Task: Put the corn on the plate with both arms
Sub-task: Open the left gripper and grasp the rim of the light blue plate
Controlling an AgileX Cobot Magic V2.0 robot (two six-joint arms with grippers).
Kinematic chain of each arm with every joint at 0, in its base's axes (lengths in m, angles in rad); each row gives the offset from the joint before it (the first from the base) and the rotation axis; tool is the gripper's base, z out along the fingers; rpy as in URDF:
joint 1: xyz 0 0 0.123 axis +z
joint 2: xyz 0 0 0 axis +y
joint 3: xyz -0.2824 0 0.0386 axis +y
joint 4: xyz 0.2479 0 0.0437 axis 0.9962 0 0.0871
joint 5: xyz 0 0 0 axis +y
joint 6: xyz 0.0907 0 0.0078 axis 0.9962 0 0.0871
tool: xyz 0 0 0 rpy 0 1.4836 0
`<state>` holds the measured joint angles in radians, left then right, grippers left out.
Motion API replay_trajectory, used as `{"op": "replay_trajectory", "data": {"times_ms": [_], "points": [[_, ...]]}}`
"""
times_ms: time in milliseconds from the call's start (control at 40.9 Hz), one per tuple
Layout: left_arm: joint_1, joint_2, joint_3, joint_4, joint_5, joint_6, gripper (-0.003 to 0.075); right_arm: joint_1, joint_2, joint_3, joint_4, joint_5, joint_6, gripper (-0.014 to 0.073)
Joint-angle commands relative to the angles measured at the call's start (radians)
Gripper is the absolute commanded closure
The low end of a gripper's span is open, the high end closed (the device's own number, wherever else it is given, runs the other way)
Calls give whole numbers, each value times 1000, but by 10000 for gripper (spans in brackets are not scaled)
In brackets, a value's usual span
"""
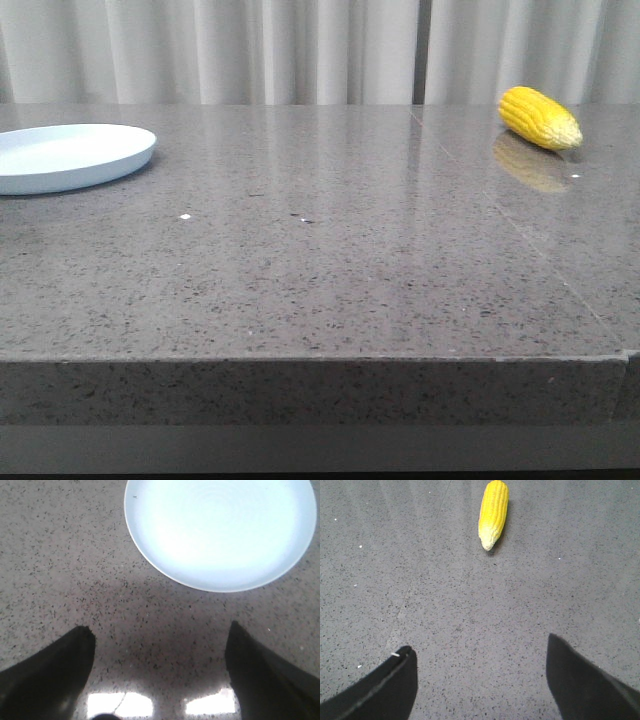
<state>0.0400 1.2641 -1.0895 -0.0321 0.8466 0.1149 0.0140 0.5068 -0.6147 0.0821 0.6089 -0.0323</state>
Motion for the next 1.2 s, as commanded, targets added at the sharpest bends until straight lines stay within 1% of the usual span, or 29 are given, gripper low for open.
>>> {"op": "replay_trajectory", "data": {"times_ms": [0, 98, 171, 490, 612, 734, 808, 881, 955, 1028, 1175], "points": [[51, 66, -90, -143, -40, 76, 188, -6, 10, -35, -8, -73, -3, 32], [98, 159, -141, -281, -42, 166, 188, -6, 10, -35, -8, -73, -3, 32], [118, 218, -178, -323, -44, 174, 188, -6, 10, -35, -8, -73, -3, 32], [123, 418, -300, -326, -65, 174, 189, -6, 10, -35, -8, -73, -3, 32], [123, 462, -322, -329, -83, 174, 189, -6, 10, -35, -8, -73, -3, 32], [122, 488, -329, -333, -137, 174, 190, -6, 10, -35, -8, -73, -3, 32], [122, 504, -341, -336, -146, 174, 204, -6, 10, -35, -8, -73, -3, 32], [122, 514, -351, -336, -146, 174, 245, -6, 10, -35, -8, -73, -3, 32], [122, 525, -356, -336, -142, 174, 311, -6, 10, -35, -8, -73, -3, 32], [122, 531, -356, -336, -137, 174, 393, -6, 10, -35, -8, -73, -3, 32], [122, 531, -356, -336, -133, 174, 582, -6, 10, -35, -8, -73, -3, 32]]}}
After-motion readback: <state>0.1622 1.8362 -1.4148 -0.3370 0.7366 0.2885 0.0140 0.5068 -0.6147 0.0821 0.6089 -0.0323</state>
